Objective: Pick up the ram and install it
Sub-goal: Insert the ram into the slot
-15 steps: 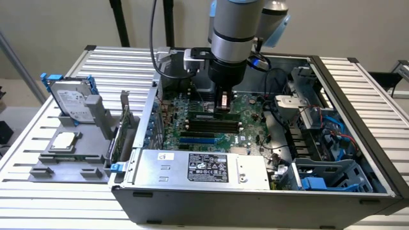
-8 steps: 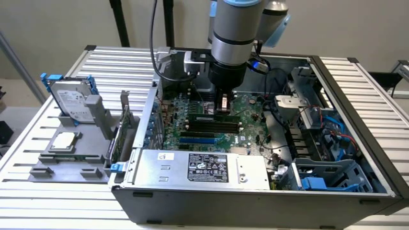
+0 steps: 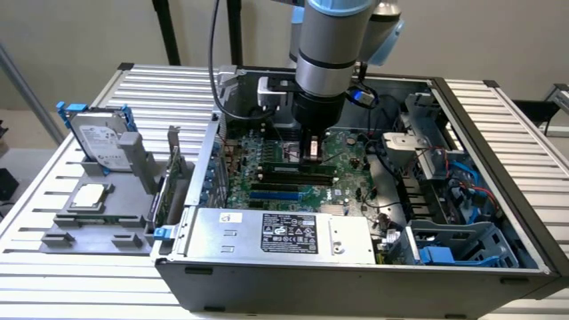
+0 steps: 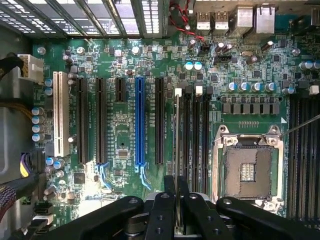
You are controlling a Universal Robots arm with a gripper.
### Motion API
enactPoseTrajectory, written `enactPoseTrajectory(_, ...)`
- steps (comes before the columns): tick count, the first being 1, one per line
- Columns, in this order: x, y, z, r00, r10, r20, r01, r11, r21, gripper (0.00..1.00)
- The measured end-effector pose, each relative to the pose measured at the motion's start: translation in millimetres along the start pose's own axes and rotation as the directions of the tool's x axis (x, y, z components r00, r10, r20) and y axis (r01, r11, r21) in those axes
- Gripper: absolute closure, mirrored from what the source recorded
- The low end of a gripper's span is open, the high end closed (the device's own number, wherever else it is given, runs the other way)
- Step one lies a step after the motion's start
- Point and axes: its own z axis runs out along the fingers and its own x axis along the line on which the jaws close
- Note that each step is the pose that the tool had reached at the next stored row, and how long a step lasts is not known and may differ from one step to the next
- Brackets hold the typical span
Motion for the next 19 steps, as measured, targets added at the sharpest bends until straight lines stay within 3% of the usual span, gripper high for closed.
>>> enactPoseTrajectory(8, 0.3, -0.3, 9.5, 1.0, -0.003, 0.0079, 0.003, 1.0, -0.0002, 0.87)
enactPoseTrajectory(19, 0.3, -0.4, 13.0, 0.9999, -0.004, 0.0167, 0.004, 1.0, -0.0006, 0.87)
